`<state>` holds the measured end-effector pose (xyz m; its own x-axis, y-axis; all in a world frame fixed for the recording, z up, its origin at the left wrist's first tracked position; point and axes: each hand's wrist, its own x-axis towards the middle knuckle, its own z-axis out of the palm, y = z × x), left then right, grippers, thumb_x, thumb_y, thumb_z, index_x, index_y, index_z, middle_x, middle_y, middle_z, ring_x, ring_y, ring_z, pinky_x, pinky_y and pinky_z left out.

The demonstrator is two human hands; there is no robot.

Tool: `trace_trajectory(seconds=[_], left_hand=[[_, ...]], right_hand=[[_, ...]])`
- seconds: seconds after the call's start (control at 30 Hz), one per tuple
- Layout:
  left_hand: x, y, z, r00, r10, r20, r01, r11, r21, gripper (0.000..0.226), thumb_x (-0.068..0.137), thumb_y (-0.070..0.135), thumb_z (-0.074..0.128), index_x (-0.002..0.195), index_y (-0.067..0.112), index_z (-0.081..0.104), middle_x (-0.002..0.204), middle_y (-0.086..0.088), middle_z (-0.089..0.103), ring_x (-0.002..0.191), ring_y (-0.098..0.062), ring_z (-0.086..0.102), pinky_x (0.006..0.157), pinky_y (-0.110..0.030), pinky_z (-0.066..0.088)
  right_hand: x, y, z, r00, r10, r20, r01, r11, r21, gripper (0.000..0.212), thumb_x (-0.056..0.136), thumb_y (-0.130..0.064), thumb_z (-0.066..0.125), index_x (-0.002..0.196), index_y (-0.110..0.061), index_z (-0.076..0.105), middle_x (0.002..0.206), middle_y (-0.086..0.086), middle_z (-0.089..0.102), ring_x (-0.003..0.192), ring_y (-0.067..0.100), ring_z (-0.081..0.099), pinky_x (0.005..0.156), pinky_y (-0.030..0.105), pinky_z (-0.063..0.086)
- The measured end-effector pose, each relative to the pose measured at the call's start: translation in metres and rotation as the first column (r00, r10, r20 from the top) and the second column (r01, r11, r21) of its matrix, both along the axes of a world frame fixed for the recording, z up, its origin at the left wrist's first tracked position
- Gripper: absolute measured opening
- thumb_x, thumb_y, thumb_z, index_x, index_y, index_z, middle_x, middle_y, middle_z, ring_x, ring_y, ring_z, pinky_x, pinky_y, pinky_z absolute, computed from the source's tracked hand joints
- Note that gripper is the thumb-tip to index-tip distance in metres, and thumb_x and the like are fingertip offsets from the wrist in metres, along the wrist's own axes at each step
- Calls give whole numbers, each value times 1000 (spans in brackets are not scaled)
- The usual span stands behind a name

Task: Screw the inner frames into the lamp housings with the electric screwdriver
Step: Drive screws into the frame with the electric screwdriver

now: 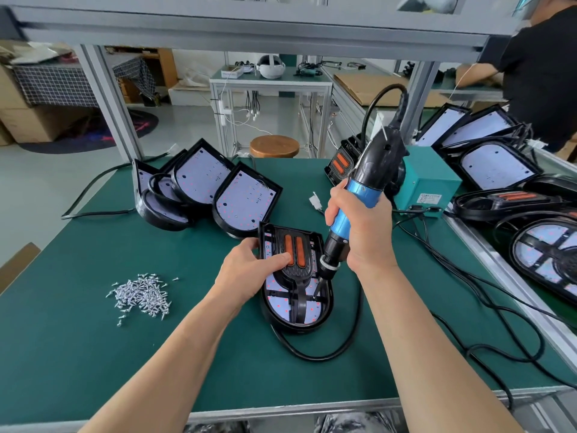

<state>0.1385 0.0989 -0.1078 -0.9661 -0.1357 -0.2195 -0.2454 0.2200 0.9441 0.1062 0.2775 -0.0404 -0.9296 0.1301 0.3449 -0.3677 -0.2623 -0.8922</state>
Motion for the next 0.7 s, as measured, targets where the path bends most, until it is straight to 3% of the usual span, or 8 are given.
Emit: trace_trajectory(seconds=[0.1, 0.27, 0.43, 0.53, 0.6, 0.7], left_hand=[[-1, 1, 2, 1000, -8, -1, 8, 1000, 6, 67, 52, 55, 80, 112, 28, 66, 100, 7, 78, 93, -16, 75, 95, -44, 57], [1, -1, 3, 1000, -23, 6, 23, 1000, 1, 74, 52, 57, 81, 116, 25, 65, 102, 7, 78, 94, -16, 75, 95, -44, 57], [-1, -2, 7, 999, -32, 13, 33, 999, -16, 78, 51, 58, 82, 119, 24, 64, 103, 6, 78, 97, -18, 74, 96, -45, 57], [2, 0, 9, 999, -41, 17, 42, 998, -45, 76, 51, 61, 79, 117, 26, 65, 103, 7, 77, 97, -16, 74, 96, -43, 57], [6, 1, 12, 998, -57, 20, 58, 993, -105, 83, 54, 71, 74, 123, 27, 62, 106, 10, 75, 99, -12, 72, 95, -38, 56], [13, -6, 17, 1000, -28, 2, 27, 964, -264, 85, 67, 81, 62, 134, 29, 52, 100, 7, 70, 95, -10, 66, 75, -25, 48]], right_hand=[[0, 2, 2, 998, 49, -27, -48, 999, 14, 13, 76, -6, 64, 71, -11, 53, 56, 5, 51, 50, 17, 46, 56, 24, 45], [6, 9, 3, 997, 80, -15, -80, 996, -33, 11, 72, -18, 70, 70, -24, 62, 56, 7, 51, 52, 18, 46, 58, 25, 46], [8, 21, 22, 997, 60, -43, -69, 967, -245, 15, 81, -14, 69, 73, -26, 67, 57, 2, 53, 52, 16, 48, 56, 23, 45], [4, 39, 19, 997, 29, 76, 14, 859, -511, 11, 87, -13, 67, 79, -18, 60, 63, -2, 51, 54, 12, 47, 56, 21, 40], [5, 49, 1, 983, 40, 180, 74, 810, -582, 11, 92, -19, 62, 84, -17, 56, 64, -4, 49, 56, 11, 44, 57, 22, 35], [10, 54, -35, 942, 67, 330, 161, 771, -616, 18, 97, -25, 55, 81, -18, 55, 67, -6, 48, 55, 10, 44, 54, 22, 35]])
